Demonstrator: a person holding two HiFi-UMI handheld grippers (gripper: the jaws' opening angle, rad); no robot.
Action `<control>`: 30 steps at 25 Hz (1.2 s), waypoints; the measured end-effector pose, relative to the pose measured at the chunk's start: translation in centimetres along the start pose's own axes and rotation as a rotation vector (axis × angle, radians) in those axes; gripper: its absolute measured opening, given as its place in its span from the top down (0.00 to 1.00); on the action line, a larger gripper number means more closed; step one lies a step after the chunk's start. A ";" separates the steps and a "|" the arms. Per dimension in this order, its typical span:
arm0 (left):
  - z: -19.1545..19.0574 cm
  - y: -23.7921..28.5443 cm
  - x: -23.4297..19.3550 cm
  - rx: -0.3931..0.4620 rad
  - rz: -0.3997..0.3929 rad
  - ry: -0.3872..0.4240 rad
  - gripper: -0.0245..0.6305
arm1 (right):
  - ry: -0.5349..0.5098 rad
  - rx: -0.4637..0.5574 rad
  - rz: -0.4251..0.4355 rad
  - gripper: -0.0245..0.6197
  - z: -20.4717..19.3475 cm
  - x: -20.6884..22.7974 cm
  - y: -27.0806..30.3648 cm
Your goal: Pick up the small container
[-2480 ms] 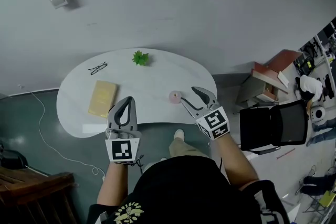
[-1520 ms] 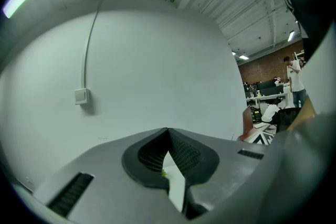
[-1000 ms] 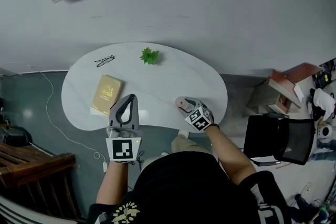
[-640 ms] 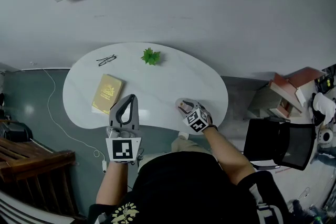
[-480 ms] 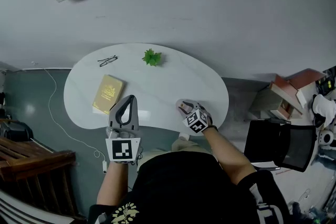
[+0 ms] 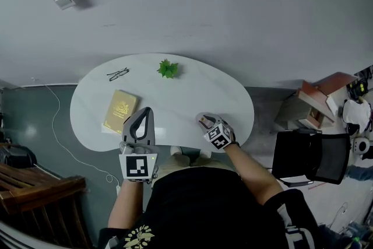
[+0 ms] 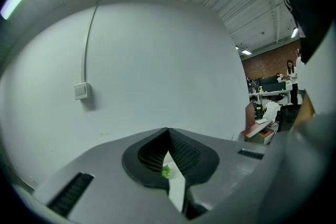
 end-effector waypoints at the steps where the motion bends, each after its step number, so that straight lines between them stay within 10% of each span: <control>1: -0.1 0.2 -0.4 0.001 -0.016 0.006 0.96 | 0.012 -0.005 -0.005 0.75 0.2 0.0 0.0; 30: 0.2 5.6 -3.9 0.065 -0.260 0.032 0.96 | 0.031 0.085 -0.102 0.75 14.9 1.1 -10.0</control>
Point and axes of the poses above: the fingertips, and each gripper's own axes: y forward along the fingers, x to its right, z out of its top, the point moved 9 cm from there along -y, backward along the fingers, and after that the axes turned 2 degrees about -z, right-handed, at the moved point
